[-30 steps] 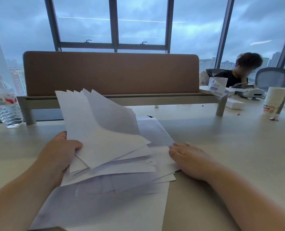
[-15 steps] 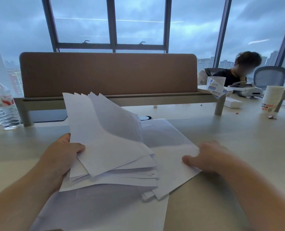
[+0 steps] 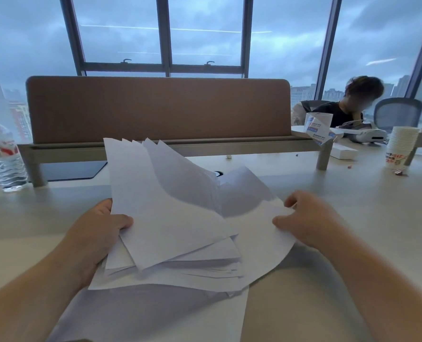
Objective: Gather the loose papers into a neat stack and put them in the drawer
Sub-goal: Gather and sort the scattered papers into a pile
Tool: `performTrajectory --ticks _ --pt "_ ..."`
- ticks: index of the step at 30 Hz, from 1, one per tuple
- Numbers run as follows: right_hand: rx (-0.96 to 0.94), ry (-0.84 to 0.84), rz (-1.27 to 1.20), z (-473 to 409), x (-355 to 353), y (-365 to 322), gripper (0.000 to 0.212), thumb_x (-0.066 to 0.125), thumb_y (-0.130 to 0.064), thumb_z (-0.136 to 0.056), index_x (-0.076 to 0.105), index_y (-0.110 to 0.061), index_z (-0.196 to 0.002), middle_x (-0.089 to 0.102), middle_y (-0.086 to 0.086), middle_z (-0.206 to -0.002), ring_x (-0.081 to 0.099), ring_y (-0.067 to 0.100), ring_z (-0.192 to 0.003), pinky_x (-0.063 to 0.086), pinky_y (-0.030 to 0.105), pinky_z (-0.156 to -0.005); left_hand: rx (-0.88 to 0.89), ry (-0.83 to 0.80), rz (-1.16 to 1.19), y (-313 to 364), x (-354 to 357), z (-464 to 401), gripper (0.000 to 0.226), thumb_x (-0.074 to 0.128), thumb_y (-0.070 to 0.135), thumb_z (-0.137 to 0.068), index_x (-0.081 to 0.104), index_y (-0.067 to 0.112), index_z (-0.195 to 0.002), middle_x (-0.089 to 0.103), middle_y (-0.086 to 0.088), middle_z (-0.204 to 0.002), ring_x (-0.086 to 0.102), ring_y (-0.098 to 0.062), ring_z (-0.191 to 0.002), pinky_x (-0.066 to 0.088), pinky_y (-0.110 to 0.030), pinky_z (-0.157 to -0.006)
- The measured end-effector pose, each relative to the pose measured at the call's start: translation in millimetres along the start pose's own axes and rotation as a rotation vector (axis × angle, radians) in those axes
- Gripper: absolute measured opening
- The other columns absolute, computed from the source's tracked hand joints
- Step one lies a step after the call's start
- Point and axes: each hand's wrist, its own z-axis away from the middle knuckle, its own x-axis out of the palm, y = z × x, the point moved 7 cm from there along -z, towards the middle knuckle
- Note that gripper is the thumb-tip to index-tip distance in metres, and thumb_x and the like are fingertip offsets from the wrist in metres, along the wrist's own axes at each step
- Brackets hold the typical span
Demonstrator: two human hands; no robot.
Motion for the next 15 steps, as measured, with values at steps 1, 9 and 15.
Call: performTrajectory --ticks 1,9,15 --pt "-0.027 0.045 -0.135 1.3 -5.4 -3.2 0.041 0.081 -0.036 -0.078 0.061 -0.028 -0.113 0.064 -0.004 -0.102 0.064 0.020 -0.088 0.057 0.040 -0.083 0.000 0.000 -0.001 0.0 0.7 -0.5 0.027 0.055 -0.005 -0.098 0.067 0.019 -0.098 0.077 -0.006 -0.089 0.071 -0.030 -0.072 0.051 -0.032 -0.060" --pt "-0.032 -0.357 -0.467 31.3 29.0 -27.9 0.013 0.069 -0.013 -0.091 0.072 -0.024 -0.097 0.079 0.001 -0.099 0.073 0.024 -0.096 0.058 0.049 -0.096 -0.014 0.017 -0.006 -5.0 -2.6 -3.7 0.026 0.057 -0.004 -0.096 0.070 0.019 -0.101 0.081 -0.008 -0.091 0.074 -0.031 -0.074 0.057 -0.037 -0.068" --pt "-0.037 -0.092 -0.459 24.4 6.0 -26.5 0.026 0.053 -0.024 -0.105 0.062 -0.016 -0.082 0.070 0.006 -0.088 0.064 0.022 -0.079 0.052 0.037 -0.074 -0.026 0.026 0.040 -3.0 -1.3 -1.1 0.025 0.056 -0.006 -0.097 0.067 0.016 -0.097 0.075 -0.002 -0.077 0.070 -0.012 -0.046 0.049 -0.020 -0.039"
